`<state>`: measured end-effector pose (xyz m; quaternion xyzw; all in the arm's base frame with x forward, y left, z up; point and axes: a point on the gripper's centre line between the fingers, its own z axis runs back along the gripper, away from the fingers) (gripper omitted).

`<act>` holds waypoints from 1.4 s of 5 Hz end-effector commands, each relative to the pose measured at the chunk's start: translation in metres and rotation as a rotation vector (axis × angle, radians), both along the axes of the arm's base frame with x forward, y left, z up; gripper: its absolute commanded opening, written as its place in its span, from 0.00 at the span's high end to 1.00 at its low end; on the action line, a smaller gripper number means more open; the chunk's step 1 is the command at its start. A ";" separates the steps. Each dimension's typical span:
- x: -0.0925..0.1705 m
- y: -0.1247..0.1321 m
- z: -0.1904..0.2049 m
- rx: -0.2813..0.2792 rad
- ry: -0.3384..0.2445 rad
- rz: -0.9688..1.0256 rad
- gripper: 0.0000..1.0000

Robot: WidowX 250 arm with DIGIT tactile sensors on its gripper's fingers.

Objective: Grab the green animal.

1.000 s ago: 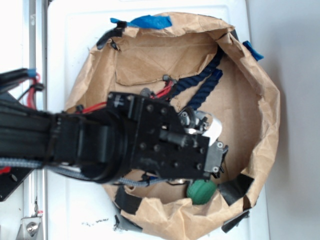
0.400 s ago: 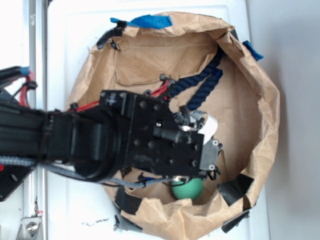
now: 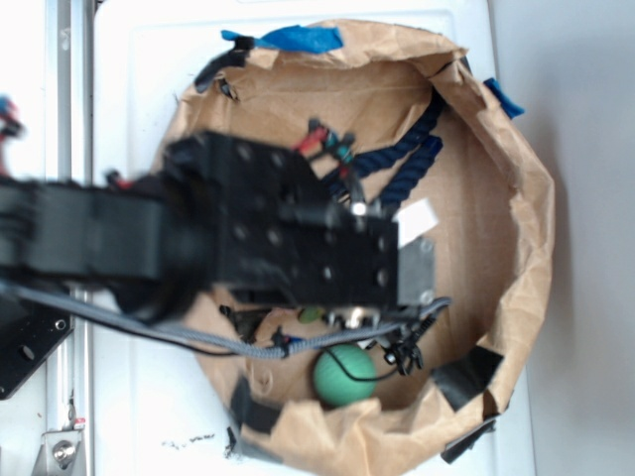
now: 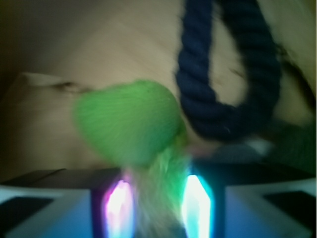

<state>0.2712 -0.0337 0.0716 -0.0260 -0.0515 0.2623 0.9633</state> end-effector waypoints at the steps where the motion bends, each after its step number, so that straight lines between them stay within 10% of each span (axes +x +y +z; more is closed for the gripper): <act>1: 0.032 0.019 0.077 -0.055 -0.121 -0.175 1.00; 2: 0.034 0.025 0.084 -0.057 -0.129 -0.124 1.00; 3: 0.033 0.027 0.075 -0.056 -0.129 -0.087 0.00; 5: 0.022 0.024 0.035 -0.055 -0.156 0.120 0.00; 7: 0.005 0.019 -0.014 -0.121 -0.034 0.342 0.00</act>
